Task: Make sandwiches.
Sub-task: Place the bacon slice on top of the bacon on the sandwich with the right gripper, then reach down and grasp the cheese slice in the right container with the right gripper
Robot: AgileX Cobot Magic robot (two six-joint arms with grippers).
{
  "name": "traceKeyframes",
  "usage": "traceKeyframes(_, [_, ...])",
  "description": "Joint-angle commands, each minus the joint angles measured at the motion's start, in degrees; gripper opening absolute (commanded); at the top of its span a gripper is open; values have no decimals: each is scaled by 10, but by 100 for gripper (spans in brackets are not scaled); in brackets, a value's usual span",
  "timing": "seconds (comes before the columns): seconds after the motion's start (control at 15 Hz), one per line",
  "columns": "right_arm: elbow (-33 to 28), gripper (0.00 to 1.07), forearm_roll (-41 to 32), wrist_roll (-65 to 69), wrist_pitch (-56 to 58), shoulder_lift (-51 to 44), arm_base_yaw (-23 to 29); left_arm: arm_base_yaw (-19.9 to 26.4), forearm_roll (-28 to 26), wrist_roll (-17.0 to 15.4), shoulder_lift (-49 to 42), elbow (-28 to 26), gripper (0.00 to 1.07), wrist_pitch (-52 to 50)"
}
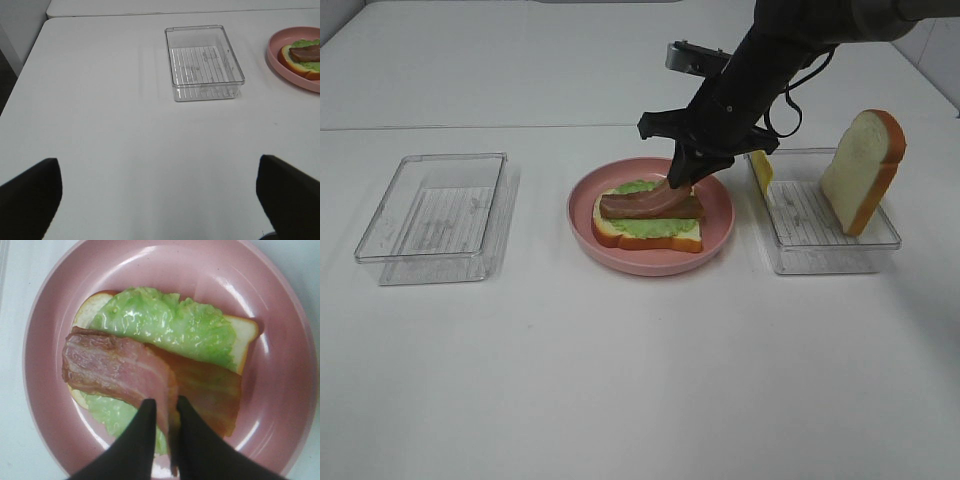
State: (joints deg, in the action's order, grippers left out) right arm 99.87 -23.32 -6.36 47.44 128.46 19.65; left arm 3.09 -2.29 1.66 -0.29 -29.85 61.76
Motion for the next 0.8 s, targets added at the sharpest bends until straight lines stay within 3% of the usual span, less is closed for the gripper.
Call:
traceKeyframes(0.07, [5,93,4,6,1,-2,-1,-3,0,-3,-13,1,98,-2])
traceKeyframes(0.13, [5,99,6,3,7,-8,-1,-3,0,-3,-13,1,98,-2])
traceKeyframes(0.4, [14,99,9,3,36,-44,-1,-3,0,-3,-13,1,98,-2])
traceKeyframes(0.53, [54,99,25,5,74,-72,-1,-3,0,-3,-13,1,98,-2])
traceKeyframes(0.67, [97,99,89,34,108,-73,-1,-3,0,-3,-13,1,98,-2])
traceKeyframes(0.8, [136,99,219,106,126,-58,-1,-3,0,-3,-13,1,98,-2])
